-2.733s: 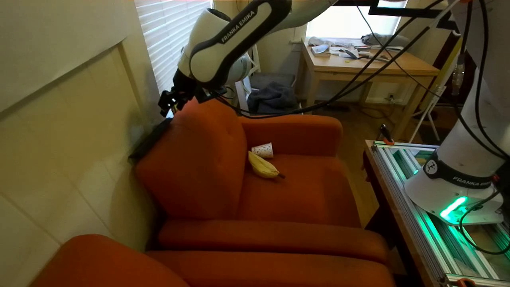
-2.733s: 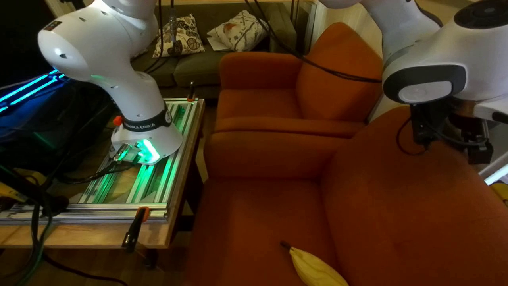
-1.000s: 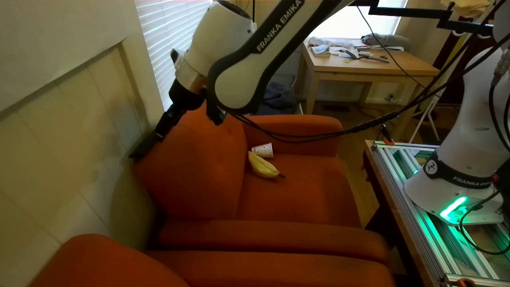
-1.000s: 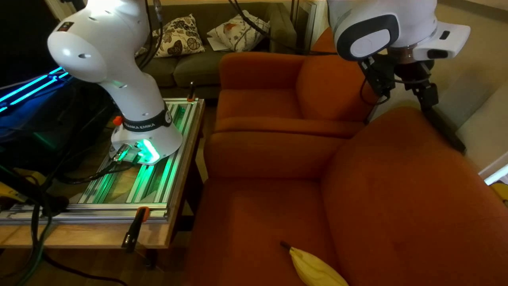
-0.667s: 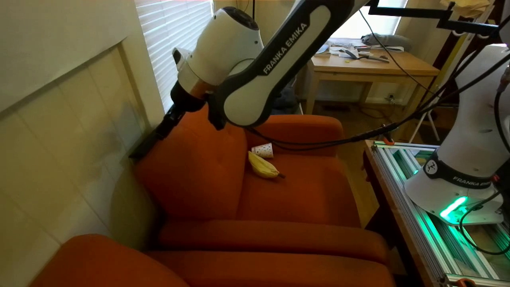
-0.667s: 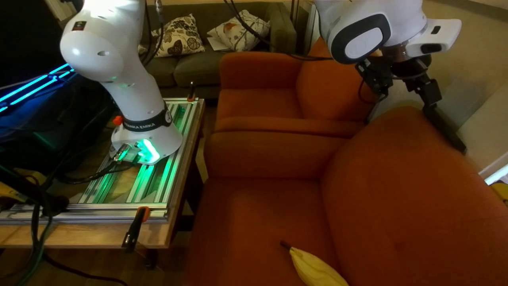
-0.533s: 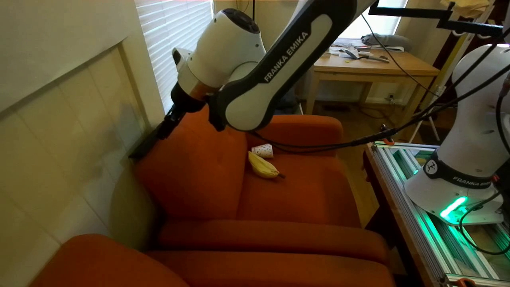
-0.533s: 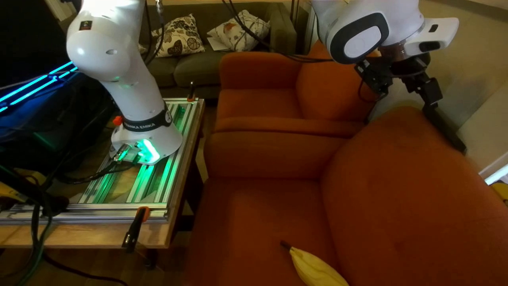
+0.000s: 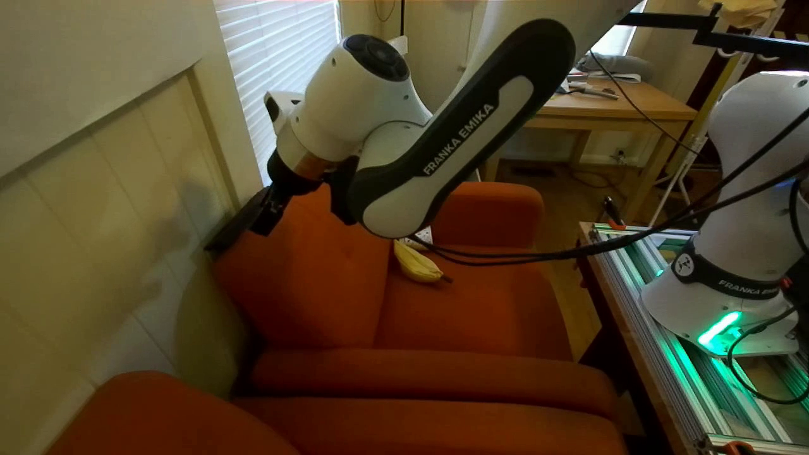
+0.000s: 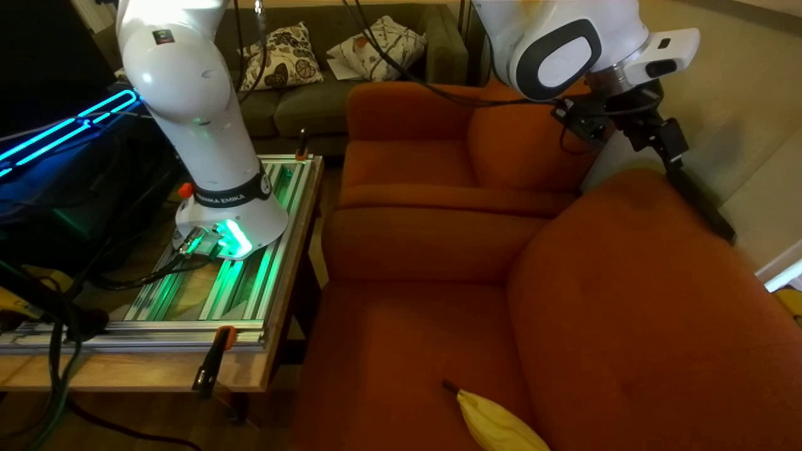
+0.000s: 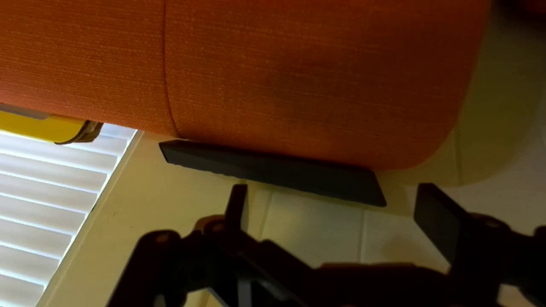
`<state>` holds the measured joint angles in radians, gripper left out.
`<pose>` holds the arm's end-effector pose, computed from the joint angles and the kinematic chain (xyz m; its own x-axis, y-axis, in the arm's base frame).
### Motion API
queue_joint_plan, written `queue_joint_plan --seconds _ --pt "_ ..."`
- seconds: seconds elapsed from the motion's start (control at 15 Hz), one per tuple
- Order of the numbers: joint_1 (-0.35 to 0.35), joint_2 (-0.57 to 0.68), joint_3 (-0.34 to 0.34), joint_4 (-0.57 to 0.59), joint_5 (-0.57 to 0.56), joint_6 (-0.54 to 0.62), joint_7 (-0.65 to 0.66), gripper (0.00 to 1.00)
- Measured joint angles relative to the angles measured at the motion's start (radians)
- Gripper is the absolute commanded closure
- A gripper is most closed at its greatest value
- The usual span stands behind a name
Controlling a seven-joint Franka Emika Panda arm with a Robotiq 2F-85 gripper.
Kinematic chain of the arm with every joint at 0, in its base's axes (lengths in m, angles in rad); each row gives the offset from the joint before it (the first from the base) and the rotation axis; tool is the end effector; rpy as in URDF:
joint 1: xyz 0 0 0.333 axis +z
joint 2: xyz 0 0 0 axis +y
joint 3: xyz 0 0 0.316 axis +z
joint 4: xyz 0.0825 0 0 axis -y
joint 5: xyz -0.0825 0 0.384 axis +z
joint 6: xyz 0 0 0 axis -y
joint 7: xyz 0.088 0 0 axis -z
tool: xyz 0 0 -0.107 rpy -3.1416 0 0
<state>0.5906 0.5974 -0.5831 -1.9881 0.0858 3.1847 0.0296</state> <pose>0.6574 0.0360 0.2845 0.7613 0.1542 0.6298 -0.0033 -0.9704 0.2416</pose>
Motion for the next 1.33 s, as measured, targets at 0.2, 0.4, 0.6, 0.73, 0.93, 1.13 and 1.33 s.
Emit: queue_joint_plan --seconds 0.2,0.4,0.6,0.73,0.93,1.13,1.33 --pt "0.068 0.034 -0.063 0.000 0.000 0.000 0.014 0.00" --pt "0.125 0.067 -0.115 0.001 0.000 0.000 0.025 0.00" --pt "0.170 0.094 -0.157 0.003 0.000 0.000 0.038 0.00" --pt "0.191 0.113 -0.176 0.005 0.000 0.000 0.053 0.00" --pt "0.215 0.148 -0.202 0.016 0.000 0.005 0.077 0.00" --pt "0.233 0.191 -0.225 0.037 0.000 0.014 0.110 0.00" --pt "0.243 0.234 -0.240 0.065 0.004 0.023 0.140 0.00"
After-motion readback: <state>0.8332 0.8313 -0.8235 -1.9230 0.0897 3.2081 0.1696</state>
